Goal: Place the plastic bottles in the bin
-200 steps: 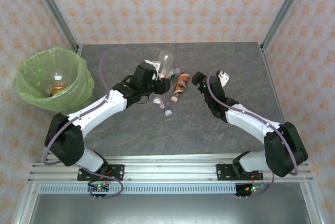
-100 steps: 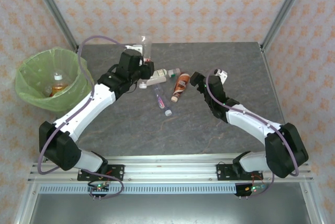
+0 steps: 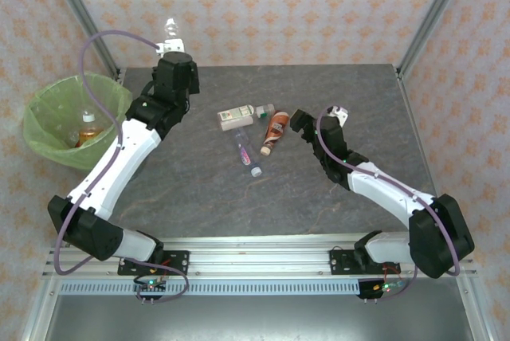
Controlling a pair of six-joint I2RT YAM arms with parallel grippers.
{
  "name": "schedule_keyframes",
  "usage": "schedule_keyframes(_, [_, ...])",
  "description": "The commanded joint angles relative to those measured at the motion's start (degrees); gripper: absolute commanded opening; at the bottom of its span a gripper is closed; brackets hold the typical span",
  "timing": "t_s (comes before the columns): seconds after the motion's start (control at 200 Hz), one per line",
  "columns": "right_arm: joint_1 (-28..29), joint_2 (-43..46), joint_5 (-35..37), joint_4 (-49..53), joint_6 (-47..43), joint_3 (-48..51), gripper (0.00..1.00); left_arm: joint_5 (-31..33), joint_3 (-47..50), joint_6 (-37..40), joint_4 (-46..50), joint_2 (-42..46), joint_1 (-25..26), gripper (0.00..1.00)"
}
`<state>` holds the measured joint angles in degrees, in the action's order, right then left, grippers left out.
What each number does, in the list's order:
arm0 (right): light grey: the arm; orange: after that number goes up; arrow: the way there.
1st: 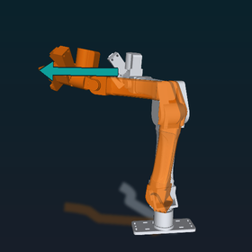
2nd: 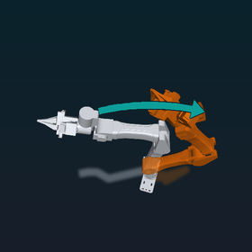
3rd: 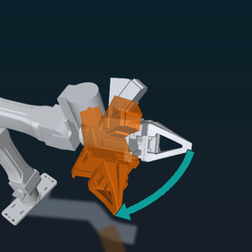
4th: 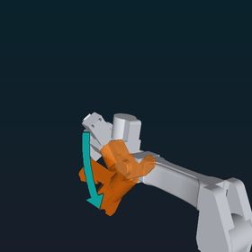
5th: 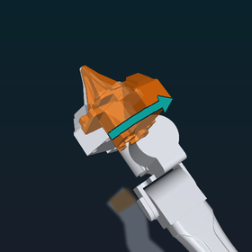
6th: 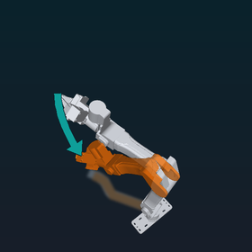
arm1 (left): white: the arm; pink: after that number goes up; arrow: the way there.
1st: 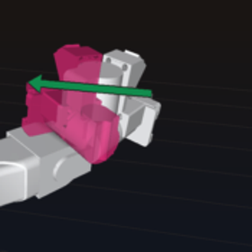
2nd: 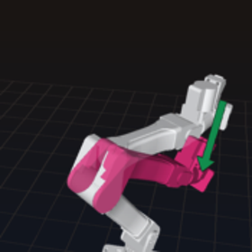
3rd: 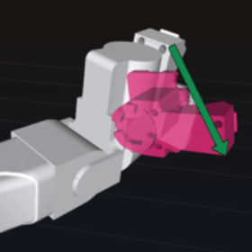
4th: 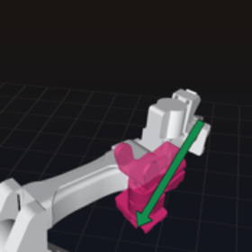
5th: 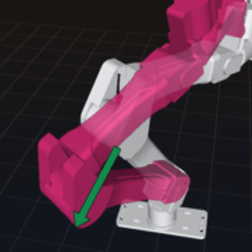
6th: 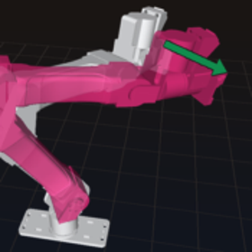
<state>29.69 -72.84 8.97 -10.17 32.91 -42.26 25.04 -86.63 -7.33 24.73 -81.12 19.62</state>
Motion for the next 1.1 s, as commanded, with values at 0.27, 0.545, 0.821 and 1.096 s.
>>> schedule_keyframes(0.27, [-0.1,1.6,0.6,-0.9,0.1,1.4,0.99,11.0,-5.1,9.6,-2.5,-0.3,-6.8,0.56])
schedule_keyframes(0.545, [-0.1,1.4,0.1,-0.7,0.7,1.7,0.99,17.6,-5.2,15.7,-6.0,-1.2,-12.2,0.56])
schedule_keyframes(0.821, [-0.2,0.5,-0.1,-0.6,0.9,1.3,0.99,20.5,-0.7,16.1,-11.2,0.5,-18.3,0.56])
schedule_keyframes(1.096, [-0.1,-2.0,-1.8,-0.6,1.2,-0.8,0.99,21.9,7.6,9.4,-17.5,3.8,-26.0,0.56])
